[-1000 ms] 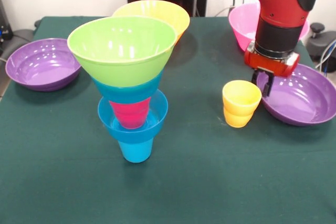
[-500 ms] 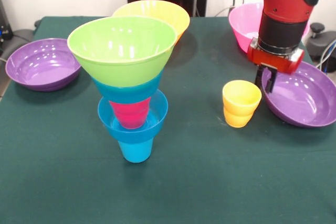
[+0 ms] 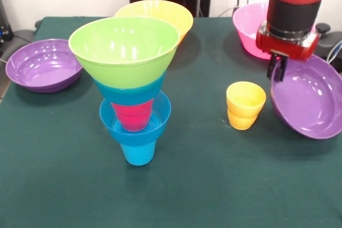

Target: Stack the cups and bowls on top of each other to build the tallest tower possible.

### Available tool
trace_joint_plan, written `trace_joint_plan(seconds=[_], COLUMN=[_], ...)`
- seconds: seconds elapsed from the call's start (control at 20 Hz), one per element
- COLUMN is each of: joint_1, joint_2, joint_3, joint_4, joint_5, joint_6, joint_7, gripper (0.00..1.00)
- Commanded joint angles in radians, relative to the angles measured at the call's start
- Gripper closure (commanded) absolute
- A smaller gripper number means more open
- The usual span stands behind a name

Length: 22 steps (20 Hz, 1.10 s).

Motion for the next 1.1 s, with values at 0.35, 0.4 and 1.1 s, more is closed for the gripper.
trace_joint_plan(seconds=[0.35,0.4,1.1], joint_1=[-0.126,-0.13,-0.224], joint_2=[-0.203,-0.218,-0.381], joint_3=[0.21,0.21,0.3], joint_4=[0.058,0.059,0.214], joint_5=[0.096,0.097,0.116], joint_6=[0.168,0.17,-0.017], joint_7=[0.035,0.035,-0.021], gripper=[1.0,1.0,1.0])
